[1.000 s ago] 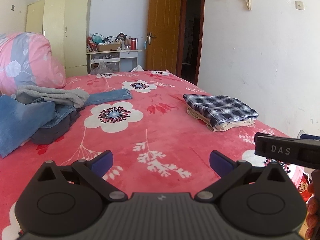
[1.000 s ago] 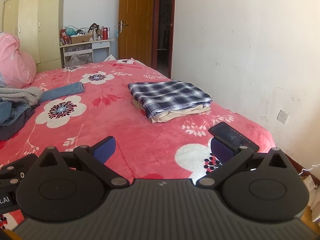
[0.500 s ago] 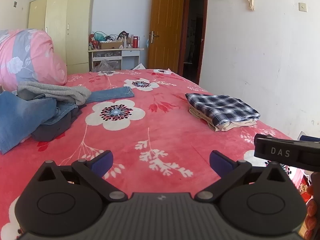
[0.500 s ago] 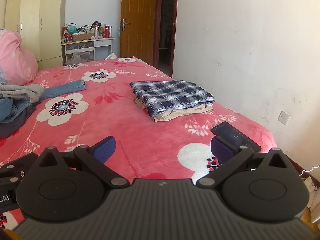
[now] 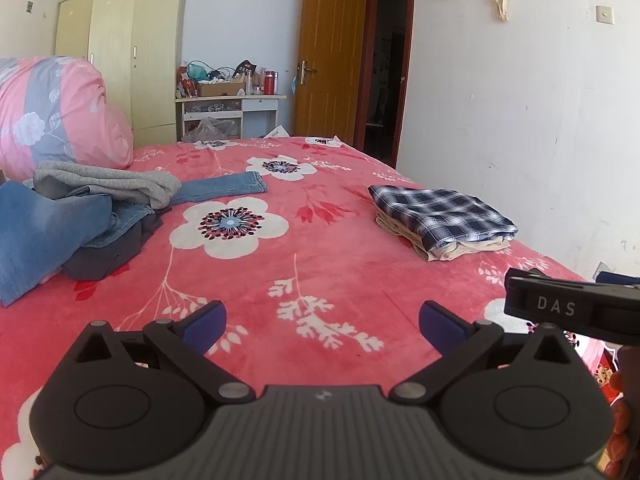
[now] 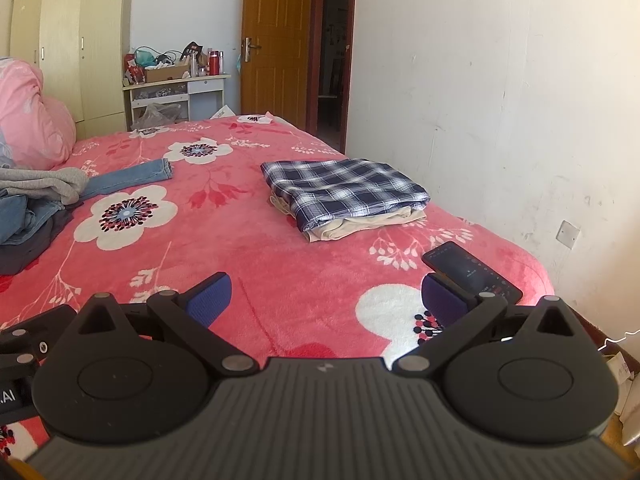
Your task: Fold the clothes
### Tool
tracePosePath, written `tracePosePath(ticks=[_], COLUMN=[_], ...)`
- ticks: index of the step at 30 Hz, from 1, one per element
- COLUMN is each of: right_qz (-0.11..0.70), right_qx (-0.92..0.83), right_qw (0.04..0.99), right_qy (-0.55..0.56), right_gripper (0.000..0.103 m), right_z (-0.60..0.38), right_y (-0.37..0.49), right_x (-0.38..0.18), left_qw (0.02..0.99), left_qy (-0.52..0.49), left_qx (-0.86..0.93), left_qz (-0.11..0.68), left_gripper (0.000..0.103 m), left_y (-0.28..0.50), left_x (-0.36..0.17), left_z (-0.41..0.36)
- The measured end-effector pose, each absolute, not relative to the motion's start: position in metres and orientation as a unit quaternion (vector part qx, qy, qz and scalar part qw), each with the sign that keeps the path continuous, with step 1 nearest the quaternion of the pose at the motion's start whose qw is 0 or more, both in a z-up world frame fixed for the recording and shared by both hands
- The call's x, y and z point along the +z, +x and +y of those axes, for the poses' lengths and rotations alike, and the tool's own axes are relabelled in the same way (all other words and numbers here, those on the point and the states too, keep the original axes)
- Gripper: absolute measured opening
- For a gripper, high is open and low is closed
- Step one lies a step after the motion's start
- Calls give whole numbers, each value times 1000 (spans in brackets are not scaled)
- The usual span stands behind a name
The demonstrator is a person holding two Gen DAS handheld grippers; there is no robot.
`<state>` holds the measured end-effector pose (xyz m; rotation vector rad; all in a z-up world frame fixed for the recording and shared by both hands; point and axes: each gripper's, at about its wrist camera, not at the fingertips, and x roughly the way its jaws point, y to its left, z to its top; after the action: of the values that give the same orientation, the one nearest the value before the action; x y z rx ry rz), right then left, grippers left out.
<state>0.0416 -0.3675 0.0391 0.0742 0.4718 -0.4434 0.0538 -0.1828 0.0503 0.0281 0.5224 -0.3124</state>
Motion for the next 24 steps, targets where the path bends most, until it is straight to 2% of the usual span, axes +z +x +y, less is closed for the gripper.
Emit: tracePosePath(ticks=[24], right_qz=[238], right_qx=[-217], right_qw=[946], right_qy=[39], right_gripper=[102], right_z=[-369], right_y=[42], right_x=[35], left_qw=[953], left_qy=[11], left_qx=[-155], left_qz=[260], left_gripper=[103], left_y=[54], left_x=[47], left_z=[-183])
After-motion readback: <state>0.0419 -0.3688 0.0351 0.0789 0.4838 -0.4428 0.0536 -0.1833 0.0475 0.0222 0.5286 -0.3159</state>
